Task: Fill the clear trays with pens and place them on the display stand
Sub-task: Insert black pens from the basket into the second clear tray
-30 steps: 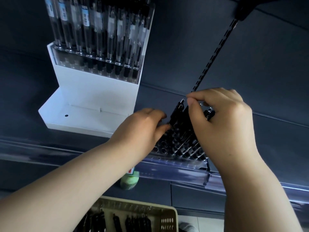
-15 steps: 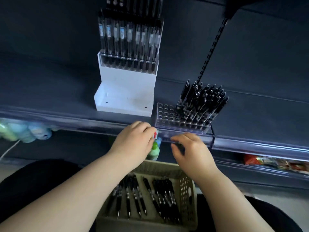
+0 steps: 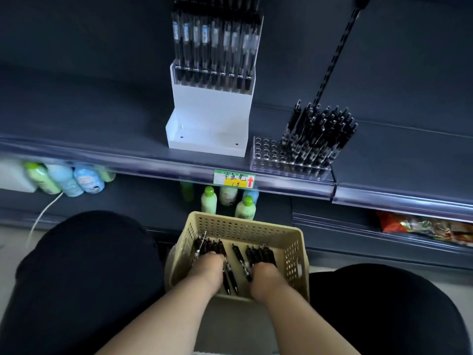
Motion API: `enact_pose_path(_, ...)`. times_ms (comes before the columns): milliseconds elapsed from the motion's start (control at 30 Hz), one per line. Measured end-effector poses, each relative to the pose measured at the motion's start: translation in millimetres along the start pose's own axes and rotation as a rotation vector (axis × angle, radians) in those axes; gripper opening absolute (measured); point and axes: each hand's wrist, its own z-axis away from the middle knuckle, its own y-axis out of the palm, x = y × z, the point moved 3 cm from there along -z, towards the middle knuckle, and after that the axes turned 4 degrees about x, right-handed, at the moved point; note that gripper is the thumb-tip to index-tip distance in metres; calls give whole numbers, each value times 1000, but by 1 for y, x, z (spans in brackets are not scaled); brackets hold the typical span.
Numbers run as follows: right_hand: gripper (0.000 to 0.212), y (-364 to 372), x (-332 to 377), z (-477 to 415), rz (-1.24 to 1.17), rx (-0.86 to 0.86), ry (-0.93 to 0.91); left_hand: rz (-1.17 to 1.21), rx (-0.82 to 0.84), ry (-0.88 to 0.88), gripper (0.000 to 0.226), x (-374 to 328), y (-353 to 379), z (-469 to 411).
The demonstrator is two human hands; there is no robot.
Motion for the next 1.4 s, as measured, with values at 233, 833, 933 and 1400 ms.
enact_pose_path(233, 32, -1, 6, -39, 13, -24, 8, 255, -40, -196, 32, -5, 11, -33)
enact_pose_path(833, 32, 10, 24, -89, -37, -23, 22, 264, 48, -505, 42, -12, 18, -70)
enact_pose_path(933, 33, 12, 22, -89, -39, 1, 26, 148, 102, -438, 42, -13, 20, -71)
enact_pose_path(1400, 18, -28, 29, -21, -297, -253, -113, 565, -202, -171, 16, -34, -17, -17)
